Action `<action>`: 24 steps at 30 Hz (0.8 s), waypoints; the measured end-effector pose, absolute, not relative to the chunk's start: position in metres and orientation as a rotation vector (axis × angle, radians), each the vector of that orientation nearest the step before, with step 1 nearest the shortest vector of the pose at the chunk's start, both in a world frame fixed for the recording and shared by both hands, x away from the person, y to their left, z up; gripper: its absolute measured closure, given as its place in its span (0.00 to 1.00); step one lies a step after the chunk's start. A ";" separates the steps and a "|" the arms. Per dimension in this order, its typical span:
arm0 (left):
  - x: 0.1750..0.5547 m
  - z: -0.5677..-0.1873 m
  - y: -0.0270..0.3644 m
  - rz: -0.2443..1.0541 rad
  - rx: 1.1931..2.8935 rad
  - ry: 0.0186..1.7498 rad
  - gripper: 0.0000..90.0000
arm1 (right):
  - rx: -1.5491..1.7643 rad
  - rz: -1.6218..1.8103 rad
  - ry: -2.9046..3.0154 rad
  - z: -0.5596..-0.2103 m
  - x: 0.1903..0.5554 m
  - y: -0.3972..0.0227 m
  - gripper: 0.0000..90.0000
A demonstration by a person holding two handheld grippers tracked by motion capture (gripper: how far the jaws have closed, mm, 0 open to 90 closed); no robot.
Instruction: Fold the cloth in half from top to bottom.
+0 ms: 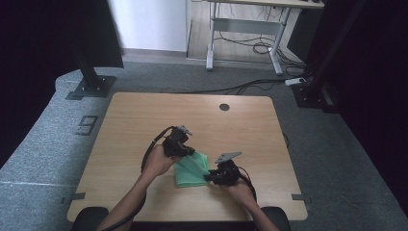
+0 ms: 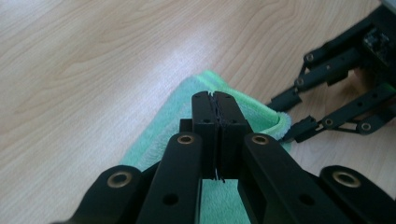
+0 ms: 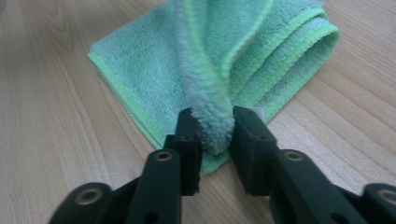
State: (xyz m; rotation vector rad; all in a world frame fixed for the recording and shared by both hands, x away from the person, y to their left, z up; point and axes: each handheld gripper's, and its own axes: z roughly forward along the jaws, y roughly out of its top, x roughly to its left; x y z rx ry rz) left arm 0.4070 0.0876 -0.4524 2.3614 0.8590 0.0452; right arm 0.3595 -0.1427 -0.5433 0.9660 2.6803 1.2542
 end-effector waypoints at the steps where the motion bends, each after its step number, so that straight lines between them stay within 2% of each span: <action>1: 0.404 -0.453 0.090 0.051 2.360 0.860 0.98 | 0.964 1.246 2.680 -0.543 0.359 -0.143 0.69; 7: 0.388 -0.459 0.107 0.049 2.339 0.890 0.98 | 0.981 1.236 2.697 -0.541 0.357 -0.147 0.47; 10: 0.379 -0.465 0.114 0.037 2.328 0.905 0.98 | 0.982 1.239 2.692 -0.540 0.355 -0.152 0.42; 20: 0.344 -0.486 0.127 -0.003 2.318 0.901 0.95 | 1.032 1.273 2.629 -0.534 0.358 -0.173 0.39; 24: 0.334 -0.482 0.133 0.004 2.301 0.885 0.84 | 1.029 1.271 2.612 -0.531 0.360 -0.173 0.39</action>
